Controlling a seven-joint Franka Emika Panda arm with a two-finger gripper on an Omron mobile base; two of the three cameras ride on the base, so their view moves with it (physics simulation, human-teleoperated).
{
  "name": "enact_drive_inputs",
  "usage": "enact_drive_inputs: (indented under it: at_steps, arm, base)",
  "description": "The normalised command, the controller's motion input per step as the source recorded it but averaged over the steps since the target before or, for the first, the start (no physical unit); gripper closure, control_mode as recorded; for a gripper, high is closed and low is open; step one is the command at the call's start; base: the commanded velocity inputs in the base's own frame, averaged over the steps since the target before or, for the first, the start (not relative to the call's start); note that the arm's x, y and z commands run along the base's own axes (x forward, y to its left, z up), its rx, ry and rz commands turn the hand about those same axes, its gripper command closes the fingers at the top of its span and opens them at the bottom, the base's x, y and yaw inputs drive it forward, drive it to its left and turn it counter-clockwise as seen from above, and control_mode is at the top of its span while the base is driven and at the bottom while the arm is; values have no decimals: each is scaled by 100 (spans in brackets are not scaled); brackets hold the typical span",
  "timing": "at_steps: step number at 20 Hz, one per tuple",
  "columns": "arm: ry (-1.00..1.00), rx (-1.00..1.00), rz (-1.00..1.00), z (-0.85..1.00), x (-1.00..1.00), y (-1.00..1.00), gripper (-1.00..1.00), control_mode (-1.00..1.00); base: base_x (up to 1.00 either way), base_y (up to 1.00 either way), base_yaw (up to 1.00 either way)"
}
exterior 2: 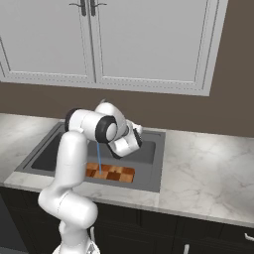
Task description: Turn on the sink faucet with hot water and rinse the cutting board for ten seconds, then turn off the faucet. Push the cutting board to reach the water if necessary.
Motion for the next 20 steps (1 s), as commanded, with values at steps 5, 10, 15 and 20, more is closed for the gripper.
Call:
enact_drive_inputs:
  at_steps: [5, 10, 15, 20]
  arm:
    - [0, 0, 0, 0, 0, 0, -100, -100]
    - [0, 0, 0, 0, 0, 0, -100, -100]
    - [0, 0, 0, 0, 0, 0, -100, -100]
    - [0, 0, 0, 0, 0, 0, -100, -100]
  base:
    - [0, 0, 0]
    - [0, 0, 0]
    - [0, 0, 0]
    - [0, 0, 0]
